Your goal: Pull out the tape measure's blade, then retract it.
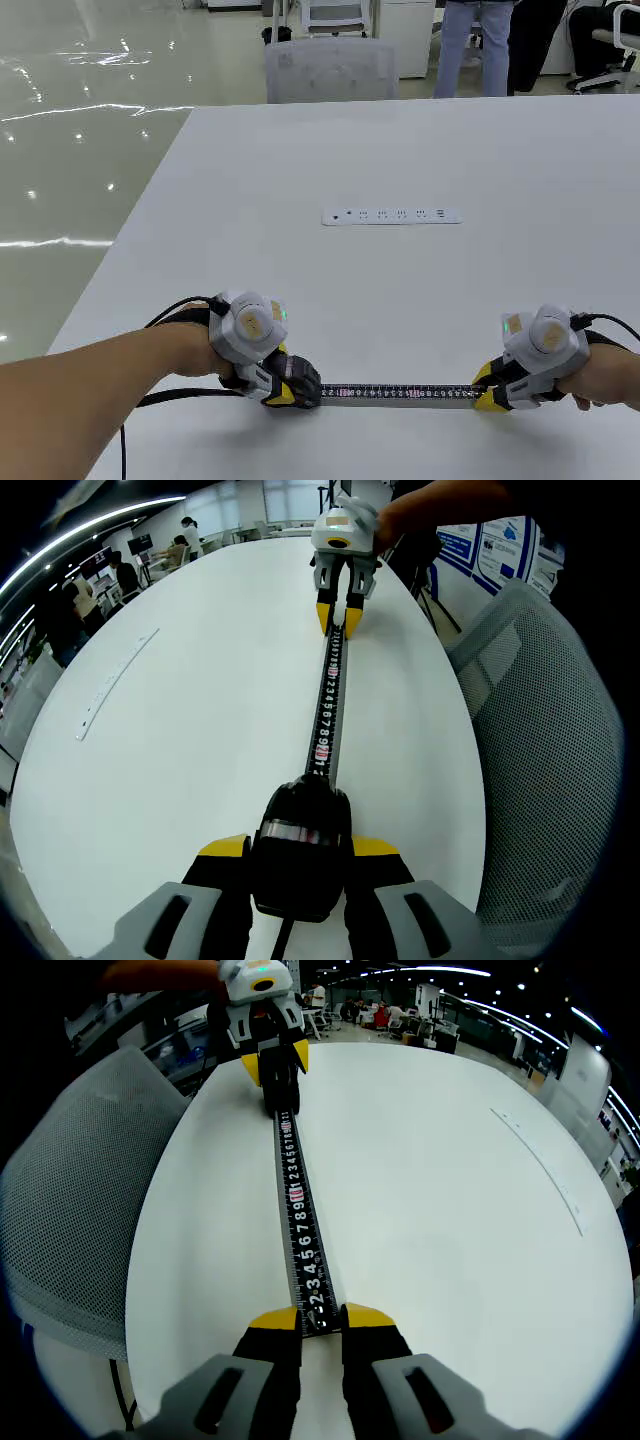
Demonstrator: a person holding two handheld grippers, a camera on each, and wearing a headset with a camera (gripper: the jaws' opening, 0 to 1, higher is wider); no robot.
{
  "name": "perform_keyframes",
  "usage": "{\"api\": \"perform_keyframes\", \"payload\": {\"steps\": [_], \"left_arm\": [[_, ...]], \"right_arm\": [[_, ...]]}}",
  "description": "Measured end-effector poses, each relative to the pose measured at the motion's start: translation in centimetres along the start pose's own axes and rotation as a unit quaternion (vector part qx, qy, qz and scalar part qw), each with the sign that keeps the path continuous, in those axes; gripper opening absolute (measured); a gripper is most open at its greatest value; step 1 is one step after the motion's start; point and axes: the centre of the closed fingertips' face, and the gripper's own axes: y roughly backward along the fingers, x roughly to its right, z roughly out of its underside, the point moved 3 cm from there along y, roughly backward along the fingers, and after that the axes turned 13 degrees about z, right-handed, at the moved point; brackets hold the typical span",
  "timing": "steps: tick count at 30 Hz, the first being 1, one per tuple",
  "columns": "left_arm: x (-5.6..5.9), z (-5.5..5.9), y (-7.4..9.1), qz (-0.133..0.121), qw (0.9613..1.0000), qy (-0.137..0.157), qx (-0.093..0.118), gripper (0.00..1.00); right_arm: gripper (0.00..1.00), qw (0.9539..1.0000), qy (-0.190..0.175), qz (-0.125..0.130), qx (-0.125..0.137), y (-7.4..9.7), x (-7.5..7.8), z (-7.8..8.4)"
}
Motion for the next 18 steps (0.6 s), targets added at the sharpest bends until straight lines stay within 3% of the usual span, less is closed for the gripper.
{"api": "perform_keyframes", "payload": {"steps": [18], "left_arm": [[-0.08, -0.16, -0.14, 0.0, 1.0, 0.0, 0.003, 0.32]], "right_arm": [[0.14, 0.9997, 0.015, -0.011, -0.016, -0.16, -0.19, -0.37]]}}
